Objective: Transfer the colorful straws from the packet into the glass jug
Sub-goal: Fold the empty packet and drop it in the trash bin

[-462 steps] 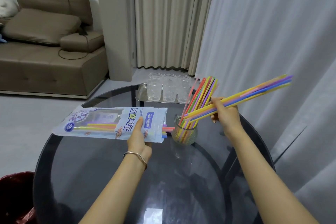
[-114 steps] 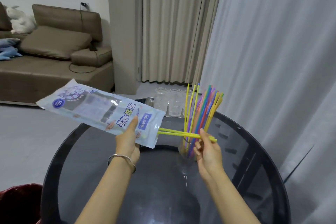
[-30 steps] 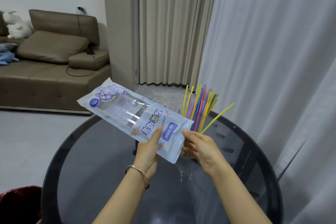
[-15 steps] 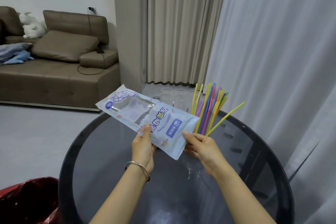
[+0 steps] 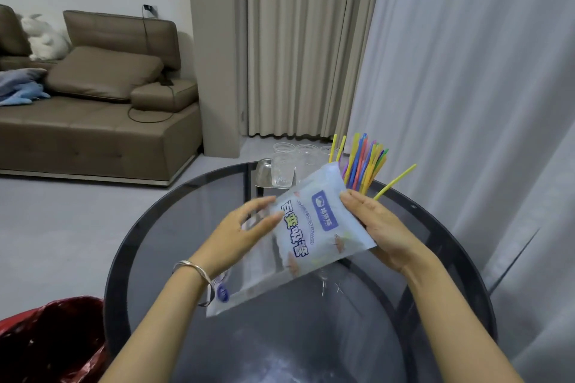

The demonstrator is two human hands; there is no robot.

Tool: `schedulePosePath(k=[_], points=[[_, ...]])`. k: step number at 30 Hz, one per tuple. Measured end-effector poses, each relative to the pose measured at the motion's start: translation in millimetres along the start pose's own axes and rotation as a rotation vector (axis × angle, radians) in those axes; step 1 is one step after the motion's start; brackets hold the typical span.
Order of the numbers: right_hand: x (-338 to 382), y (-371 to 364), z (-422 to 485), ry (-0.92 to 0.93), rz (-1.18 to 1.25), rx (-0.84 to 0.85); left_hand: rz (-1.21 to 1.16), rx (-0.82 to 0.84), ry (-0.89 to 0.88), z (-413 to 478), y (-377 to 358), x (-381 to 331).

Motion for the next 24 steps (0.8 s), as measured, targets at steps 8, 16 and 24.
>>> schedulePosePath(k=[8, 16, 24], points=[[-17, 10, 8, -0.044, 0.134, -0.114, -0.235, -0.114, 0.008, -4, 6, 8], [-60, -35, 19, -0.196, -0.208, 0.018, -0.45, -0.429, 0.019, -8, 16, 11], [-56, -32, 28, 0.027, -0.047, -0.164, -0.417, -0.176, 0.231, -19, 23, 38]])
Point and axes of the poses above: each hand's wrist, its own z-axis towards the middle knuckle, its own y-axis out of the back of the hand, x = y × z, the point moved 6 cm from there along z, towards the middle knuckle, and after that the axes turned 7 degrees about x, right-handed, at the moved point
